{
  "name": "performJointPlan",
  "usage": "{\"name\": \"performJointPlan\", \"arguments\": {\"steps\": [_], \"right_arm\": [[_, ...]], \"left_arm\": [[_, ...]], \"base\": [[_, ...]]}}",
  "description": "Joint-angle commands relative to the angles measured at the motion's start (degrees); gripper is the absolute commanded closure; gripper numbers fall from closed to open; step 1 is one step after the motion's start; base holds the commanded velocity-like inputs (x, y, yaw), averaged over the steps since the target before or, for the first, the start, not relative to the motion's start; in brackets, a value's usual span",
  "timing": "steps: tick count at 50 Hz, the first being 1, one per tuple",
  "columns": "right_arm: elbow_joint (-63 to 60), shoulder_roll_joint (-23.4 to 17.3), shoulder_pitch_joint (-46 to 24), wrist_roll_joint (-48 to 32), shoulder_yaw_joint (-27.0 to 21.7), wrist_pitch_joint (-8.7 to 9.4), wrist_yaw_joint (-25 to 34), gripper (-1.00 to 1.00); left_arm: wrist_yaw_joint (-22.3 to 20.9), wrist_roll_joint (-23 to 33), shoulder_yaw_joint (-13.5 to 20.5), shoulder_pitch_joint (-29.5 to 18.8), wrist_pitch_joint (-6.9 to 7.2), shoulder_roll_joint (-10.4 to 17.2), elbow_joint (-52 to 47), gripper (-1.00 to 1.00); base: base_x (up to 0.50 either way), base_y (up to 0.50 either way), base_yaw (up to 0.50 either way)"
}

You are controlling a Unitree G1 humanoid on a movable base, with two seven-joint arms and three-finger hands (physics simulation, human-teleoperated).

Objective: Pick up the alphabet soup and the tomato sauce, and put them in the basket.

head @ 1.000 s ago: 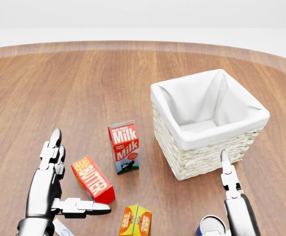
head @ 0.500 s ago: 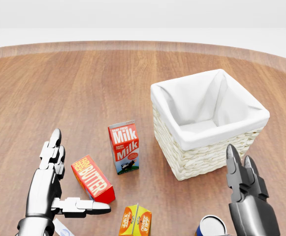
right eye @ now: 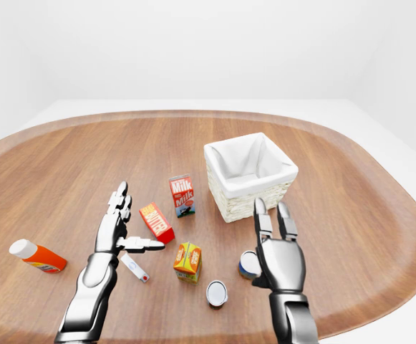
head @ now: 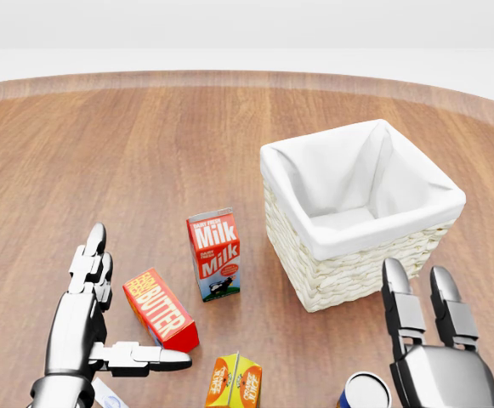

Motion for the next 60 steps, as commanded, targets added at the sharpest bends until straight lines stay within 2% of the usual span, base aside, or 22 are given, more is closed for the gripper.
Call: {"name": "performJointPlan", "arguments": {"steps": [1,18,20,21,26,30,41,45,46,49,53,55,59,60], "right_arm": [[2.9,-1.3,0.8,-9.6,1.5,0.0,-3.1,-1.0],[8.7,-3.5,-0.8,-15.4,7.2,0.0,-6.8,-1.0],[9.8,-3.8,-1.4,-15.2,7.6,0.0,-6.4,-1.0],[10.6,-3.9,-1.8,-15.3,7.8,0.0,-6.5,-1.0],[13.1,-4.3,-3.2,-15.1,8.4,0.0,-6.7,-1.0],[15.3,-4.5,-4.2,-15.5,9.0,0.0,-7.4,-1.0],[18.4,-5.0,-6.0,-15.5,8.9,0.0,-7.4,-1.0],[21.6,-5.1,-7.3,-15.8,9.1,0.0,-8.8,-1.0],[24.5,-5.2,-8.1,-16.2,9.2,0.0,-10.8,-1.0],[22.7,-5.3,-7.9,-15.5,9.0,0.0,-8.9,-1.0],[27.4,-5.4,-9.4,-16.0,9.3,0.0,-11.8,-1.0],[25.7,-5.5,-9.2,-15.6,9.1,0.0,-9.8,-1.0],[28.4,-5.7,-10.5,-15.6,8.8,0.0,-10.7,-1.0],[31.0,-5.6,-11.2,-15.9,9.0,0.0,-12.5,-1.0]], "left_arm": [[-0.6,-0.9,0.1,-0.3,-0.85,0.0,0.6,-1.0],[-0.6,-0.9,0.1,-0.2,-0.6,0.0,0.3,-1.0],[-0.6,-0.9,0.1,-0.2,-1.13,0.0,0.9,-1.0],[-0.6,-0.8,0.0,-0.1,-0.62,0.0,0.3,-1.0],[-0.6,-0.9,0.1,-0.2,-0.84,0.0,0.7,-1.0],[-0.6,-0.8,0.0,-0.1,-0.1,0.0,-0.2,-1.0],[-0.5,-0.9,0.1,-0.3,-0.34,0.0,0.4,-1.0],[-0.4,-0.9,0.1,-0.4,-0.36,0.0,0.6,-1.0],[-0.4,-1.0,0.2,-0.4,-0.48,0.0,0.7,-1.0],[-0.4,-1.0,0.1,-0.4,-0.27,0.0,0.4,-1.0],[-0.4,-1.1,0.2,-0.5,-0.56,0.0,0.9,-1.0],[-0.4,-1.1,0.2,-0.5,-0.52,0.0,0.9,-1.0],[-0.4,-1.0,0.2,-0.5,-0.61,0.0,0.9,-1.0],[-0.4,-1.0,0.2,-0.6,-0.6,0.0,1.0,-1.0]], "base": [[0.0,0.0,0.0],[0.0,0.0,0.0],[0.0,0.0,0.0],[0.0,0.0,0.0],[0.0,0.0,0.0],[0.0,0.0,0.0],[0.0,0.0,0.0],[0.0,0.0,0.0],[0.0,0.0,0.0],[0.0,0.0,0.0],[0.0,0.0,0.0],[0.0,0.0,0.0],[0.0,0.0,0.0],[0.0,0.0,0.0]]}}
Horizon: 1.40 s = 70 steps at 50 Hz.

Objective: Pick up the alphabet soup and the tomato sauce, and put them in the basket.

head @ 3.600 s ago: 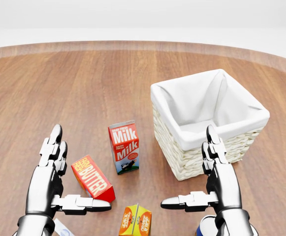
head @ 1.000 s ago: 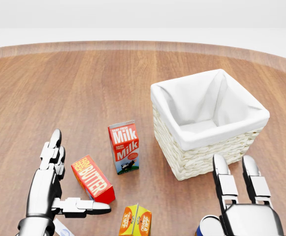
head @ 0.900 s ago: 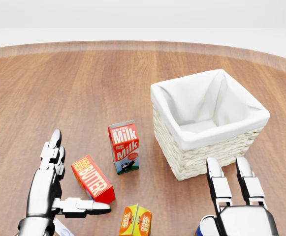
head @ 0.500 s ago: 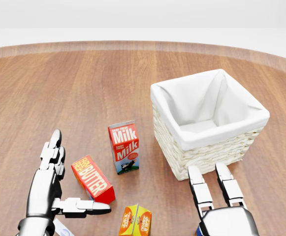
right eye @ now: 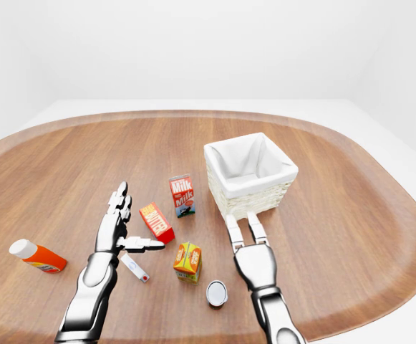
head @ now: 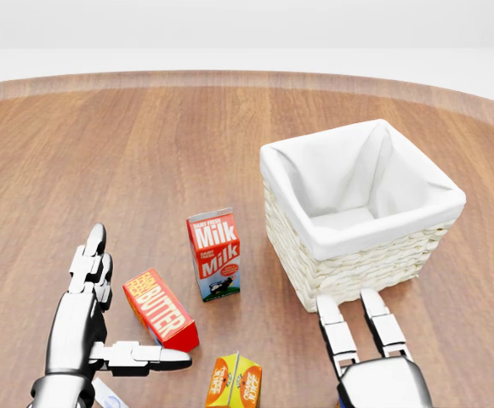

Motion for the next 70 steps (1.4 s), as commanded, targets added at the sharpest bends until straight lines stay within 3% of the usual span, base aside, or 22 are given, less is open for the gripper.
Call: {"name": "performJointPlan", "arguments": {"steps": [1,5,8,36,44,50,53,64,68,70], "right_arm": [[7.7,-0.4,-3.0,0.0,-0.1,0.0,-2.1,-1.0],[11.9,-0.4,-4.2,-0.5,0.4,0.0,-4.9,-1.0],[8.6,-0.6,-3.4,0.1,0.3,0.0,-2.3,-1.0],[20.4,-0.4,-8.5,0.3,1.5,0.0,-6.8,-1.0],[22.6,-0.5,-9.2,0.4,1.9,0.0,-7.9,-1.0],[26.1,-0.5,-10.2,0.4,2.4,0.0,-9.8,-1.0],[26.1,-0.5,-10.1,0.4,2.5,0.0,-9.7,-1.0],[26.8,-0.9,-9.2,0.6,2.7,0.0,-10.8,-1.0],[27.4,-1.1,-9.1,0.8,2.6,0.0,-11.4,-1.0],[28.1,-1.2,-9.3,1.0,2.4,0.0,-11.7,-1.0]], "left_arm": [[-0.6,-1.0,0.2,-0.3,-0.93,0.0,0.7,-1.0],[-0.6,-1.0,0.1,-0.3,-1.1,0.0,0.8,-1.0],[-0.7,-0.9,0.1,-0.1,-0.63,0.0,0.2,-1.0],[-0.7,-0.9,0.0,0.0,-0.43,0.0,-0.2,-1.0],[-0.7,-0.9,0.1,0.0,-1.42,0.0,0.8,-1.0],[-0.7,-0.9,0.1,0.0,-0.97,0.0,0.5,-1.0],[-0.7,-0.9,0.2,-0.2,-1.54,0.0,1.2,-1.0],[-0.6,-1.1,0.3,-0.4,-1.16,0.0,1.2,-1.0],[-0.5,-1.1,0.2,-0.3,-0.29,0.0,0.3,-1.0],[-0.5,-1.1,0.2,-0.4,-0.65,0.0,0.7,-1.0]], "base": [[0.0,0.0,0.0],[0.0,0.0,0.0],[0.0,0.0,0.0],[0.0,0.0,0.0],[0.0,0.0,0.0],[0.0,0.0,0.0],[0.0,0.0,0.0],[0.0,0.0,0.0],[0.0,0.0,0.0],[0.0,0.0,0.0]]}}
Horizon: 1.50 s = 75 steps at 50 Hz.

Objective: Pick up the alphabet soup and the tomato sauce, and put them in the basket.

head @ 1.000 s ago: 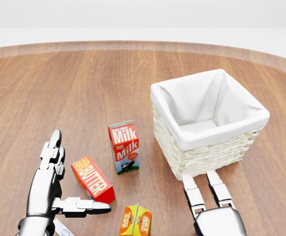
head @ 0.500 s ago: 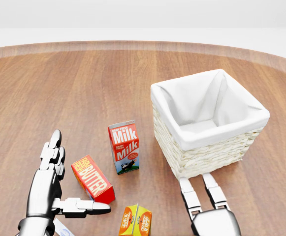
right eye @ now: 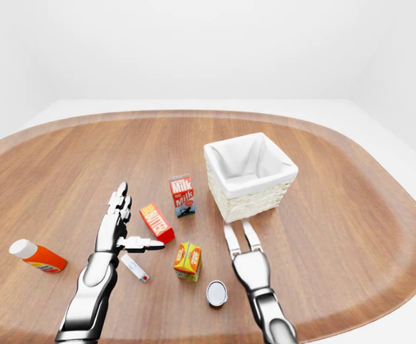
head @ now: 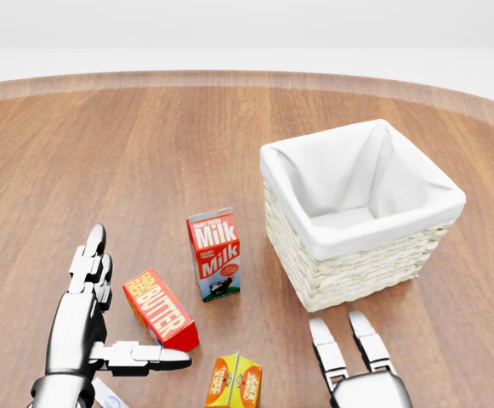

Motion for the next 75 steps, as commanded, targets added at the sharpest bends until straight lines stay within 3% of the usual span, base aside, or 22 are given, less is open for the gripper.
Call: {"name": "performJointPlan", "arguments": {"steps": [1,6,24,31,34,39,40,41,42,48,52,59,65,73,75], "right_arm": [[4.0,-0.4,-0.4,0.7,-0.2,0.0,-1.6,-1.0],[5.6,-0.8,-1.4,1.1,-0.7,0.0,-2.1,-1.0],[11.3,-1.6,-4.1,2.4,-1.7,0.0,-3.0,-1.0],[13.8,-1.5,-5.9,2.8,-1.7,0.0,-3.0,-1.0],[13.8,-1.4,-6.1,3.0,-1.6,0.0,-3.0,-1.0],[16.4,-1.2,-7.4,3.1,-1.3,0.0,-3.0,-1.0],[16.8,-1.2,-7.6,3.2,-1.3,0.0,-3.0,-0.92],[17.2,-1.3,-7.8,3.2,-1.3,0.0,-3.0,0.22],[17.3,-1.3,-7.8,3.3,-1.2,0.0,-3.0,1.0],[18.1,-1.4,-7.9,3.3,-0.9,0.0,-3.0,1.0],[18.5,-1.4,-7.9,3.3,-0.7,0.0,-3.0,1.0],[17.1,-1.5,-7.4,3.5,-0.8,0.0,-3.0,1.0],[8.1,-1.9,-3.3,3.8,-1.5,0.0,-3.0,1.0],[-8.5,-2.0,2.8,5.0,-5.1,0.0,4.6,1.0],[-6.5,-1.8,2.3,4.5,-5.4,0.0,2.5,1.0]], "left_arm": [[-0.6,-1.0,0.1,-0.2,-0.38,0.0,0.1,-1.0],[-0.6,-1.1,0.2,-0.3,-0.83,0.0,0.6,-1.0],[-0.6,-0.9,0.0,0.1,-0.12,-0.1,-0.5,-1.0],[-0.6,-0.8,0.0,0.0,-0.99,0.0,0.3,-1.0],[-0.7,-0.8,-0.1,0.2,-0.35,0.0,-0.4,-1.0],[-0.7,-0.8,0.0,0.1,-0.7,0.0,0.0,-1.0],[-0.7,-0.8,0.0,0.1,-0.68,0.0,0.0,-1.0],[-0.7,-0.8,0.0,0.1,-0.66,0.0,0.0,-1.0],[-0.7,-0.9,0.0,0.1,-0.75,0.0,0.0,-1.0],[-0.7,-0.8,-0.1,0.2,-0.28,-0.1,-0.6,-1.0],[-0.7,-0.8,0.0,0.1,-0.87,0.0,0.1,-1.0],[-0.7,-0.8,0.0,0.1,-0.68,0.0,-0.1,-1.0],[-0.7,-0.8,0.0,0.1,-0.69,0.0,-0.1,-1.0],[-0.7,-0.8,0.0,0.1,-0.67,0.0,-0.1,-1.0],[-0.7,-0.8,0.0,0.1,-0.68,0.0,-0.1,-1.0]], "base": [[0.0,0.0,0.0],[0.0,0.0,0.0],[0.0,0.0,0.0],[0.0,0.0,0.0],[0.0,0.0,0.0],[0.0,0.0,0.0],[0.0,0.0,0.0],[0.0,0.0,0.0],[0.0,0.0,0.0],[0.0,0.0,0.0],[0.0,0.0,0.0],[0.0,0.0,0.0],[0.0,0.0,0.0],[0.0,0.0,0.0],[0.0,0.0,0.0]]}}
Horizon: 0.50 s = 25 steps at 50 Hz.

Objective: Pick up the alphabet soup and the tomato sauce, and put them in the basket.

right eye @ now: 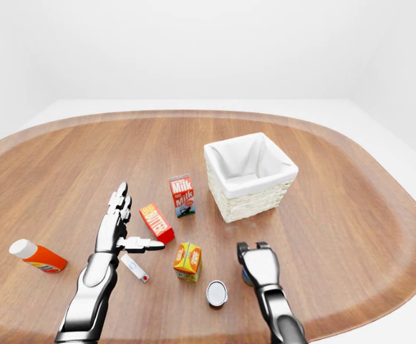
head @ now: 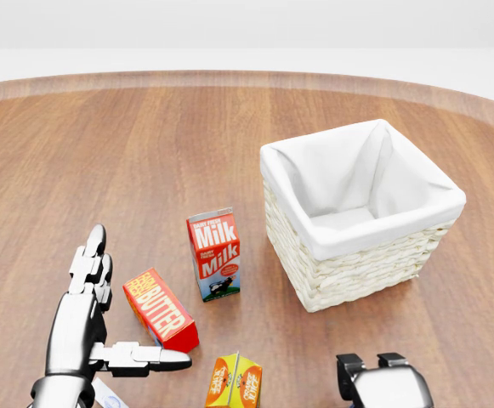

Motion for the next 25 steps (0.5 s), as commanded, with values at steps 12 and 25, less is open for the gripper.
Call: {"name": "performJointPlan", "arguments": {"steps": [12,25], "right_arm": [[-30.6,2.4,12.3,4.3,-9.7,0.0,10.9,1.0],[-43.0,6.6,15.6,10.5,-15.7,0.0,18.5,1.0]], "left_arm": [[-0.7,-1.0,0.1,-0.2,-0.83,0.0,0.4,-1.0],[-0.7,-1.0,0.1,-0.2,-0.82,0.0,0.4,-1.0]], "base": [[0.0,0.0,0.0],[0.0,0.0,0.0]]}}
